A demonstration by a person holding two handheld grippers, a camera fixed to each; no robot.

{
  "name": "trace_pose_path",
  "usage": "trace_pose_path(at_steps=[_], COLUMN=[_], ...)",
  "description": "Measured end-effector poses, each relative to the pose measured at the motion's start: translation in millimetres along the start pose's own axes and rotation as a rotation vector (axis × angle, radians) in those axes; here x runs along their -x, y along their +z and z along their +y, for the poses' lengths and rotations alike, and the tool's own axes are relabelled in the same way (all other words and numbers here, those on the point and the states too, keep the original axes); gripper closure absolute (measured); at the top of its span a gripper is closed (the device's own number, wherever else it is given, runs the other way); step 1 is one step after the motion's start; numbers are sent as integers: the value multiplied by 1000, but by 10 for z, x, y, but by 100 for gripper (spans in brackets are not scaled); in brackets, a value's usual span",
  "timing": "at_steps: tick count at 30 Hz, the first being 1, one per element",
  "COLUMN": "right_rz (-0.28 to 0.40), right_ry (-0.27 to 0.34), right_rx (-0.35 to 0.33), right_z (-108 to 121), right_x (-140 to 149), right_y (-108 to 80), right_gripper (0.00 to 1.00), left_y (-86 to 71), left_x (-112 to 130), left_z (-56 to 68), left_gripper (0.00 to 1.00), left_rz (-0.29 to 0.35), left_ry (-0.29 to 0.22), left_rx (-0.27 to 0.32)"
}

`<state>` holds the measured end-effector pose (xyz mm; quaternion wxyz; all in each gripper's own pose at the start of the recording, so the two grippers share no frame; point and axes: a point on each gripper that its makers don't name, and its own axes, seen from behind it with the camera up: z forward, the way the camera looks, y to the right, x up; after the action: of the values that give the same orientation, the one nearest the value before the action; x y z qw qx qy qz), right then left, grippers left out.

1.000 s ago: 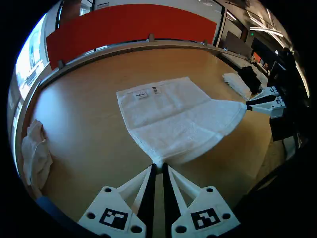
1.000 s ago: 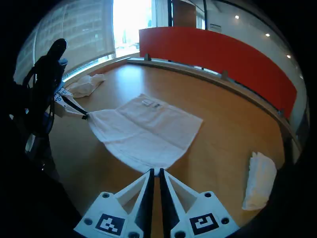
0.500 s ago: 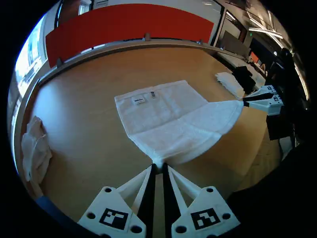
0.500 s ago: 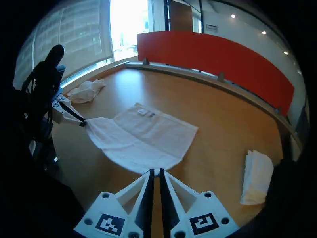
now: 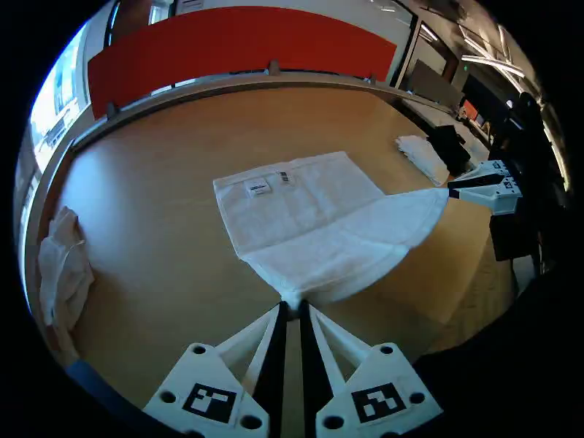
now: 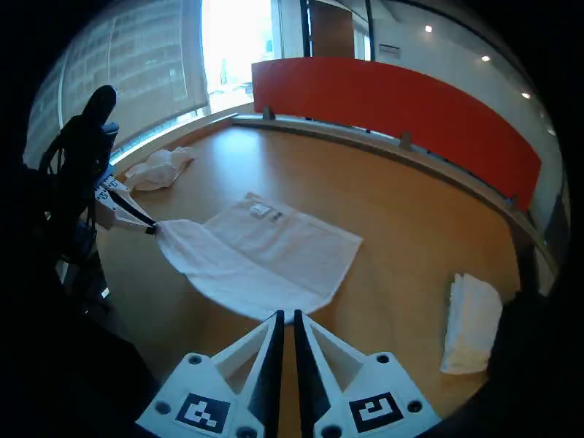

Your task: Fold towel

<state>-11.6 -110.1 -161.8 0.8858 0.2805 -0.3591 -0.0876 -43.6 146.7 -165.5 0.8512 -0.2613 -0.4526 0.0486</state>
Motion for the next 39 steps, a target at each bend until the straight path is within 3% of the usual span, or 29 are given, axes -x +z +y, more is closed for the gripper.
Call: trace_pose_path(at_steps=[9, 18, 33, 39], right_rz=[-3, 11, 36, 25], right_ry=[-23, -26, -33, -25], right_rx=[4, 14, 47, 60], right_z=[93, 269, 656, 774], right_x=[-92, -264, -628, -648], right_y=[107, 340, 701, 838], right_gripper=[90, 90, 90, 90], left_y=[68, 192, 416, 505], left_x=[-227, -579, -1021, -1075], left_z=[-105, -266, -565, -663], left_gripper=[88, 88, 88, 88], left_rz=[24, 57, 63, 47], left_ry=[-7, -15, -11, -27], left_rx=[-28, -58, -109, -120])
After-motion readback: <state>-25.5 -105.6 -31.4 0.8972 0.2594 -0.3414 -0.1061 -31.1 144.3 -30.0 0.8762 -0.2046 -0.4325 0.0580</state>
